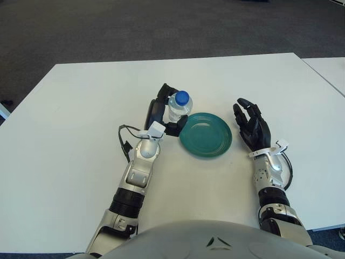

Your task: Put the bottle into the plate.

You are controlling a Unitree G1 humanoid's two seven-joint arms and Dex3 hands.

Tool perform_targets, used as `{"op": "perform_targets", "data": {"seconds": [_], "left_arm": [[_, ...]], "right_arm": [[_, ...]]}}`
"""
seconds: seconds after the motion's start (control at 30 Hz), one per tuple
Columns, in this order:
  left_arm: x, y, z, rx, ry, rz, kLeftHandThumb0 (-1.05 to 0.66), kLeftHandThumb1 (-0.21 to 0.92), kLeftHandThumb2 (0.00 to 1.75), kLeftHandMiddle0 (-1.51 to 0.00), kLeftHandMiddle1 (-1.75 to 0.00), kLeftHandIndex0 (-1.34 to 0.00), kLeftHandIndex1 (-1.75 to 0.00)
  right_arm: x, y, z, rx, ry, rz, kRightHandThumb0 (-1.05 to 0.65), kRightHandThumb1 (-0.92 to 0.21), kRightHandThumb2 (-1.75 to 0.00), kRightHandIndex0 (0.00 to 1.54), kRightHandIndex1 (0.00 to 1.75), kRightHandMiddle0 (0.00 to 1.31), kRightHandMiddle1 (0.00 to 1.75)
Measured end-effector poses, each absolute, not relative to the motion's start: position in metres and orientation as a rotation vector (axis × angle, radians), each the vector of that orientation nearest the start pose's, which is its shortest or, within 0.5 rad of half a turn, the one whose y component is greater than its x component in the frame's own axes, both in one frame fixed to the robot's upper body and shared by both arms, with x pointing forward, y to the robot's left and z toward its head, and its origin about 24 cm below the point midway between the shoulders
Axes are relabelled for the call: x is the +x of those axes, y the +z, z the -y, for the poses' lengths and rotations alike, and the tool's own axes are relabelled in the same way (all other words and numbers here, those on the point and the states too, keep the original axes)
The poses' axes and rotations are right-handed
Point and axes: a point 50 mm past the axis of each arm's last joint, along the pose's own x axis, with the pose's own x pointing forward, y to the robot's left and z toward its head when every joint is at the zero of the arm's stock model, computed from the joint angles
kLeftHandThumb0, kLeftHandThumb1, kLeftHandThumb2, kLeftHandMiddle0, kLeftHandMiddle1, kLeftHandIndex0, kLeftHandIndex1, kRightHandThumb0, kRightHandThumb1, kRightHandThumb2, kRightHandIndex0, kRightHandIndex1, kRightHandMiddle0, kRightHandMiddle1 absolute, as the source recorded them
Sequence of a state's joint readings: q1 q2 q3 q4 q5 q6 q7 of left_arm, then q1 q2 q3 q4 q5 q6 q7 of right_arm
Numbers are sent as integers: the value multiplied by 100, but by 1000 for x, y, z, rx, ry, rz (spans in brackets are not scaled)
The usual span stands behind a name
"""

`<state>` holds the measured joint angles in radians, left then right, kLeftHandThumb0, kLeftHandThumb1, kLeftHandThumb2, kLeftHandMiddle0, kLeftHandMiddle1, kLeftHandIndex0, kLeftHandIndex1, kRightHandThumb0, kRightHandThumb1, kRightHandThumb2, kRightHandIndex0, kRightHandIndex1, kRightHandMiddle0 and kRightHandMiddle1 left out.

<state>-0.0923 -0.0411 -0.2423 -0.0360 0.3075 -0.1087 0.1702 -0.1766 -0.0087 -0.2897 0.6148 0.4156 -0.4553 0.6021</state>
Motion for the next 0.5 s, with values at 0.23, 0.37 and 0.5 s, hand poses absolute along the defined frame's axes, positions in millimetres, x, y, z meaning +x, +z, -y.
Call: {"op": "perform_targets", "data": {"seconds": [0.23, 0.37, 0.5], "left_arm": [[258, 83, -69, 233, -133, 287, -48, 27, 136, -115, -175, -64, -175], [257, 80, -64, 231, -162, 278, -48, 28, 136, -117, -175, -64, -175], [256, 79, -60, 231, -191, 274, -48, 28, 135, -119, -175, -63, -175]], "right_arm": [[260, -3, 190, 368, 173, 182, -74, -92, -62, 37, 1, 0, 94], [260, -1, 190, 359, 168, 199, -75, -92, -58, 37, 1, 0, 96], [259, 0, 188, 354, 165, 219, -75, -92, -55, 37, 0, 0, 97]]}}
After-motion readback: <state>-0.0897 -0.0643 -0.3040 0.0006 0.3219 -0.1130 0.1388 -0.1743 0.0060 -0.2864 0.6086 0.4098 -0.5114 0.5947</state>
